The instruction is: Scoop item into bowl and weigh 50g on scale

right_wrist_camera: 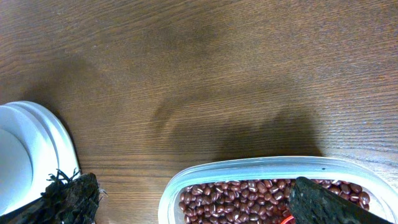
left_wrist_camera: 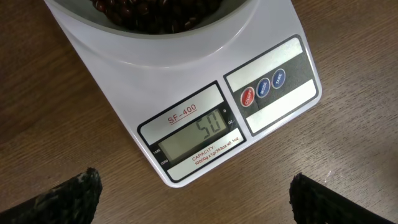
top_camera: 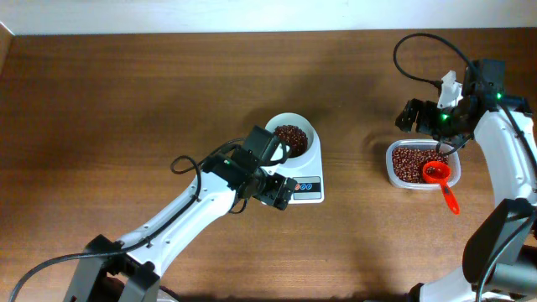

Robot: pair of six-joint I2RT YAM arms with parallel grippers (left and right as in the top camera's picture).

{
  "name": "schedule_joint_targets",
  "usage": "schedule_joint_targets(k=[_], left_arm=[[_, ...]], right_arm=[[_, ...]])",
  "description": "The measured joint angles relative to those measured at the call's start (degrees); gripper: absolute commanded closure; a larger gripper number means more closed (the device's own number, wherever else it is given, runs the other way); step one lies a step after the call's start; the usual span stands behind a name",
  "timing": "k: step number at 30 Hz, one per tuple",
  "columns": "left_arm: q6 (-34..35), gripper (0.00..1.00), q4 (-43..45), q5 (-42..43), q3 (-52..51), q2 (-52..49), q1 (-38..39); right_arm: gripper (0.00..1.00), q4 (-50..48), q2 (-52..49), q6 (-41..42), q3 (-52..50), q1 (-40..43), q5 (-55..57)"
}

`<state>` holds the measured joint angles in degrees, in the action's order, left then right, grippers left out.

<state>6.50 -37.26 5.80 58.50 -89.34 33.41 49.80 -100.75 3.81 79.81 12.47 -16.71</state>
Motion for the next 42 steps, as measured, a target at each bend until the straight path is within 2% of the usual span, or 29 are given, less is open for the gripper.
schedule_joint_targets(k=[38, 42], left_arm=[[0.0, 0.01, -1.1, 0.0, 0.0, 0.0, 0.0], [0.0, 0.01, 1.6, -0.5, -0.1, 3.3, 0.0]], right_arm=[[0.01, 0.0, 0.0, 0.0, 0.0, 0.0, 0.0], [0.01, 0.0, 0.0, 0.0, 0.0, 0.0, 0.0]])
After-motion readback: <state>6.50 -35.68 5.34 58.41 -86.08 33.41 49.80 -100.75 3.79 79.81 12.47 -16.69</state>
